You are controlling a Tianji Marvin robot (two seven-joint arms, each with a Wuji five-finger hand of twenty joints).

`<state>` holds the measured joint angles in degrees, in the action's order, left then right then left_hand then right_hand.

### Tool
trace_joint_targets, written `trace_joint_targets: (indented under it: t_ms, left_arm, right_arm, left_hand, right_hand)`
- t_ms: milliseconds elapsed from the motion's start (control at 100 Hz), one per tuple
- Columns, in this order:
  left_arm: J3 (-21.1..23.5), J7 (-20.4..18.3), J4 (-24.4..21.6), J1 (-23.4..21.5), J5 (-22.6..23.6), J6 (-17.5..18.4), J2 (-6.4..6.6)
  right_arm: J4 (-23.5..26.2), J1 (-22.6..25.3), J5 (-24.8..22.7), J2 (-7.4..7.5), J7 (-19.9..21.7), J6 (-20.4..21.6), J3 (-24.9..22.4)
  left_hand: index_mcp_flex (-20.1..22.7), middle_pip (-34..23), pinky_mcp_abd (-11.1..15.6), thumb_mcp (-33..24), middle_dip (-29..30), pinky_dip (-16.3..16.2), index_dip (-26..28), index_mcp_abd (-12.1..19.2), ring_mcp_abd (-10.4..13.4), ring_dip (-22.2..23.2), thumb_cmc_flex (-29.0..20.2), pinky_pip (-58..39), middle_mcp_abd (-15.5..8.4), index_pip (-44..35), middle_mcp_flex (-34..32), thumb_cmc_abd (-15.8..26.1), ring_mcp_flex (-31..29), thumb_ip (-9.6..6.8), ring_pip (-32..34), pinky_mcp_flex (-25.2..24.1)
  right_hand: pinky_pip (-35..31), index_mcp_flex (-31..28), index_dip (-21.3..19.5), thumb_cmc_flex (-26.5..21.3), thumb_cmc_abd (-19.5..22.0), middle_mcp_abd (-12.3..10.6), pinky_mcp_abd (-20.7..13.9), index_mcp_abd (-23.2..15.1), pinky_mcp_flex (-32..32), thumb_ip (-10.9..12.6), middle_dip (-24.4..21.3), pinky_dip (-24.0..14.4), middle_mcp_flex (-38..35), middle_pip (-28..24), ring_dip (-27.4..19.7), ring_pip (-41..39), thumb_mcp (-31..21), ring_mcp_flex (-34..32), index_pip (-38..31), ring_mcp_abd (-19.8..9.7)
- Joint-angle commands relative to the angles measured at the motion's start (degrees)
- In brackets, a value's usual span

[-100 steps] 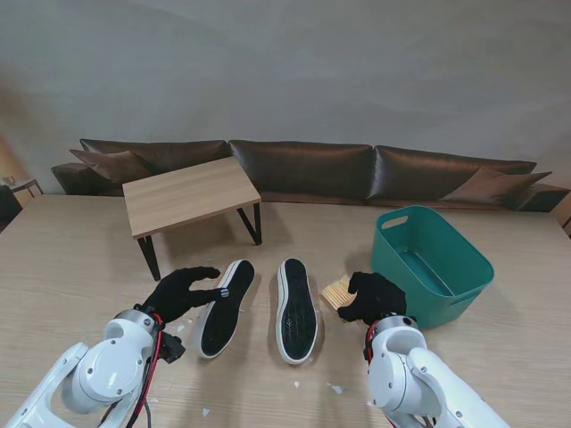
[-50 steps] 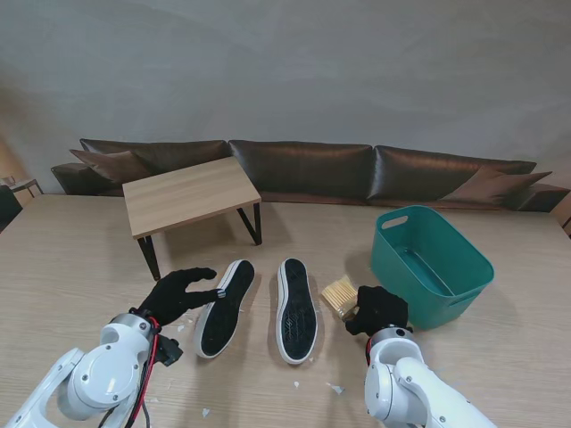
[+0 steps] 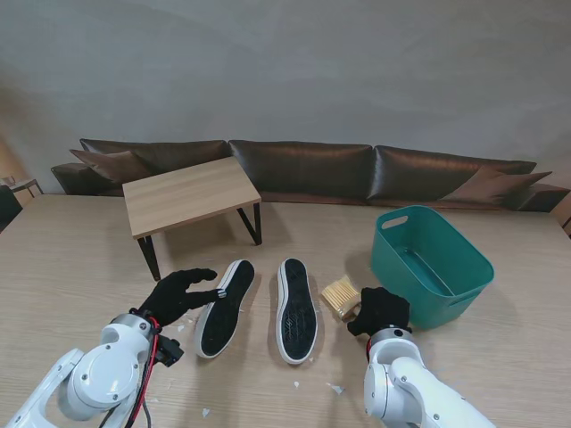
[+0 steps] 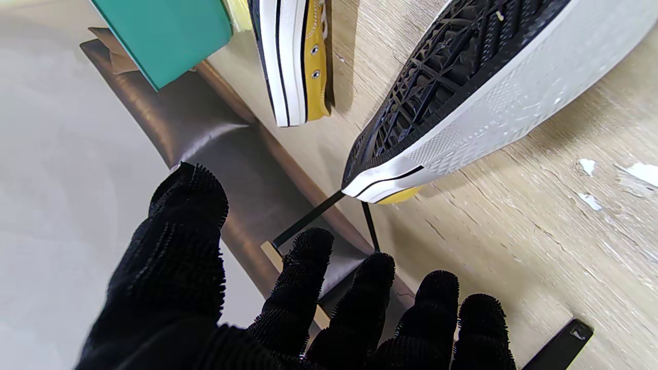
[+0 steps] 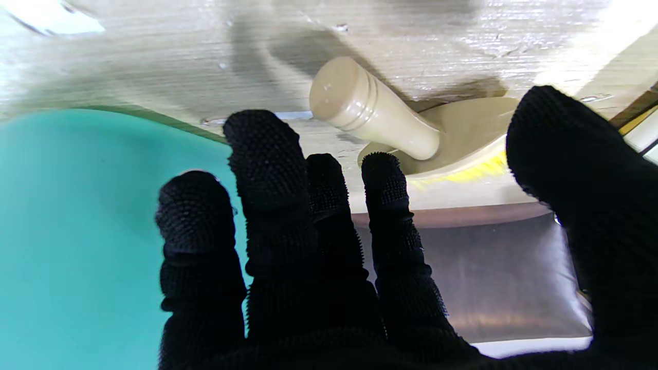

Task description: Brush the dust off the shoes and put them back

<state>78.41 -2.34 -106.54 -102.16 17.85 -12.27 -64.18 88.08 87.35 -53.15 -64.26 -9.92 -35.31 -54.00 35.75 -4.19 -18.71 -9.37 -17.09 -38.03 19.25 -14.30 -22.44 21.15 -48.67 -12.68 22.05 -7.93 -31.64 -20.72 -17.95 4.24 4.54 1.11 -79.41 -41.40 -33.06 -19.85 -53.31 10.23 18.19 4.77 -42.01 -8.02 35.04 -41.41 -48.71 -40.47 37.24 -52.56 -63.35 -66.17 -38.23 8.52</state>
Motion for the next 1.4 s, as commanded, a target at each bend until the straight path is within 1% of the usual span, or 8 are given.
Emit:
trace_joint_targets:
  t_ms: [0,350,750,800,850,1040,1200,1390]
  left_arm:
    - [-0.09,-1.08,-0.26,0.0,0.02,-0.26,-0.33]
    - [-0.08,-1.0,-0.12,0.03,-0.16,0.04,-0.36]
    - [-0.08,-0.62,0.03,0.02,-0.46,0.39,-0.46]
    - [-0.1,-0.66,0.03,0.02,-0.47,0.32,-0.45]
    - [-0.11,-0.71,0.02,0.02,-0.54,0.25,-0.45]
    - [-0.09,-0.59,-0.01,-0.04,-0.86,0.26,-0.5]
    - [-0.13,-0.43,-0.09,-0.04,-1.13,-0.04,-0.57]
    - [-0.2,-0.42,-0.15,0.03,-1.47,-0.48,-0.62]
  right_arm:
    - [-0.21,0.06,-0.28,0.0,0.95,-0.14,0.28]
    - [-1.48,-0.81,1.58,-0.26,1.51,-1.65,1.7]
    - [-7.19,-3.64,3.75,-1.62,-2.87,-2.27,4.98]
    - [-7.83,-3.84,3.82,-1.79,-3.68,-2.0,5.25]
    - [-8.41,-3.99,3.92,-1.94,-4.39,-1.68,5.48]
    - [-10.26,-4.29,4.6,-2.61,-7.34,-0.26,5.87]
    - [-10.66,-4.07,4.85,-3.07,-9.33,-0.01,5.65]
    - [-10.98,-3.82,6.04,-3.72,-11.0,-0.16,5.12]
  left_hand:
    - [0.61,-0.13,0.53,-1.25,-0.43,-0.79,-0.03,-0.49,-0.84,-0.03,-1.6,1.72,0.21,0.32,-1.09,1.97,1.06,-1.32,0.15,-0.97]
    - [0.99,-0.19,0.41,-0.95,-0.63,-0.79,0.1,-0.89,-1.08,0.27,-1.73,1.85,0.58,0.24,-1.47,2.33,0.71,-1.34,0.25,-1.01]
    - [1.49,-0.22,0.13,-0.57,-0.73,-0.85,0.21,-1.35,-1.47,0.48,-1.95,1.81,1.02,0.15,-1.82,2.87,0.52,-1.4,0.27,-0.84]
    - [1.55,-0.19,0.12,-0.49,-0.73,-0.85,0.23,-1.42,-1.47,0.5,-1.95,1.82,1.0,0.14,-1.77,2.91,0.5,-1.4,0.27,-0.87]
    - [1.68,-0.22,0.09,-0.42,-0.74,-0.85,0.25,-1.44,-1.5,0.52,-1.97,1.83,1.08,0.1,-1.84,2.93,0.45,-1.41,0.28,-0.86]
    - [1.81,-0.22,0.07,-0.22,-0.74,-0.87,0.28,-1.64,-1.65,0.57,-1.97,1.81,1.39,0.1,-1.89,3.31,0.37,-1.43,0.3,-0.78]
    - [2.04,-0.2,0.0,-0.05,-0.74,-0.87,0.32,-1.9,-1.79,0.6,-2.13,1.82,1.52,0.05,-1.88,3.71,0.38,-1.45,0.29,-0.79]
    - [2.21,-0.19,-0.18,0.3,-0.73,-0.91,0.34,-2.24,-1.92,0.64,-2.22,1.77,1.89,0.06,-1.88,4.34,0.34,-1.46,0.3,-0.66]
  right_hand:
    - [-3.21,-0.31,-0.51,1.03,0.58,-1.21,-0.78,0.29,-0.4,-1.07,-0.35,0.79,-0.45,-0.44,-0.3,0.35,0.93,-1.75,-1.03,-0.13]
    - [-3.27,-0.31,-0.23,-0.19,1.57,-1.21,-0.69,0.64,-0.94,-0.71,-0.78,1.24,-1.36,-0.36,-0.36,0.69,0.62,-2.7,-1.29,-0.31]
    - [-4.06,-6.62,-0.33,-4.8,3.02,-2.89,-1.01,-1.94,-4.21,0.19,-0.95,2.12,-8.37,-1.47,-0.28,0.29,-4.28,-7.04,-4.23,-1.85]
    - [-4.75,-6.96,6.43,-7.29,2.02,-3.89,-1.02,-2.97,-5.3,-5.28,-0.82,3.39,-11.44,-1.38,0.15,-0.27,-5.42,-8.5,-8.7,-2.26]
    - [-5.2,-6.99,11.52,-9.69,1.29,-4.82,-1.01,-4.03,-6.66,-8.35,0.38,3.89,-15.22,-1.02,1.35,-2.88,-6.35,-8.77,-14.52,-3.02]
    - [-6.45,-13.03,19.63,-15.25,5.81,-8.14,-1.48,-6.38,-11.14,-9.39,0.47,4.58,-27.07,1.17,3.3,-10.79,-10.09,-9.06,-21.4,-4.36]
    - [-7.41,-12.31,19.65,-16.12,9.9,-6.89,-1.68,-2.91,-12.18,-9.77,4.95,4.56,-27.44,-1.63,4.63,-16.03,-10.15,-9.2,-21.65,-5.17]
    - [-8.94,-9.7,14.6,-17.74,15.22,-5.01,-0.29,3.92,-10.29,-9.78,12.26,3.58,-22.9,-10.42,5.89,-21.58,-7.57,-9.14,-22.78,-5.54]
